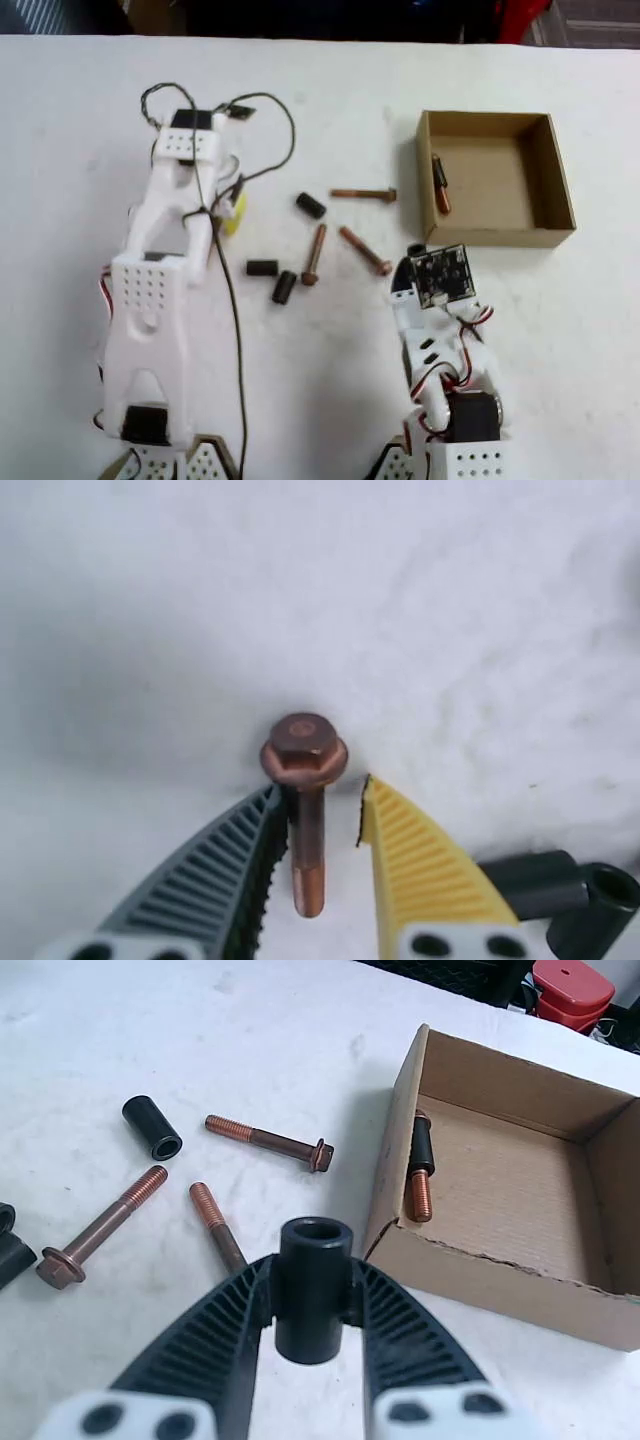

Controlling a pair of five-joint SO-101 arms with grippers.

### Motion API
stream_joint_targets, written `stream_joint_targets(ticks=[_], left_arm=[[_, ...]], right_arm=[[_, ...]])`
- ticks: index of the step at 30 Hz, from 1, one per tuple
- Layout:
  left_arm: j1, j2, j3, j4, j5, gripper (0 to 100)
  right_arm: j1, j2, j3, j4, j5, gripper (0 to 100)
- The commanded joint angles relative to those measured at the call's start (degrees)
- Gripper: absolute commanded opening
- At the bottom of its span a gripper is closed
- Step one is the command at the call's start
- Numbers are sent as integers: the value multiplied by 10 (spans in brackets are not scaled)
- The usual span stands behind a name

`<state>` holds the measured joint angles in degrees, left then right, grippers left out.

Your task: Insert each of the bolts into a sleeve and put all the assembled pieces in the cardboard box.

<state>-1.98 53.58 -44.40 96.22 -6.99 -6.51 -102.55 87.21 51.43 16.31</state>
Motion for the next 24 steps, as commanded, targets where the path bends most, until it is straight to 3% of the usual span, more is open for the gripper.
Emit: stream_joint_targets(ticks=[1,14,21,24], left_arm=[[26,-36,-43,-20,-2,158],[27,6,-47,-45,-1,157],[28,26,-47,-46,-2,26],[26,29,-47,-64,-4,27]], right_arm=[[4,-6,-7,-10,-4,17],[5,-6,-7,-10,-4,17],[5,-6,-7,-10,-4,17],[5,-6,-7,-10,-4,17]])
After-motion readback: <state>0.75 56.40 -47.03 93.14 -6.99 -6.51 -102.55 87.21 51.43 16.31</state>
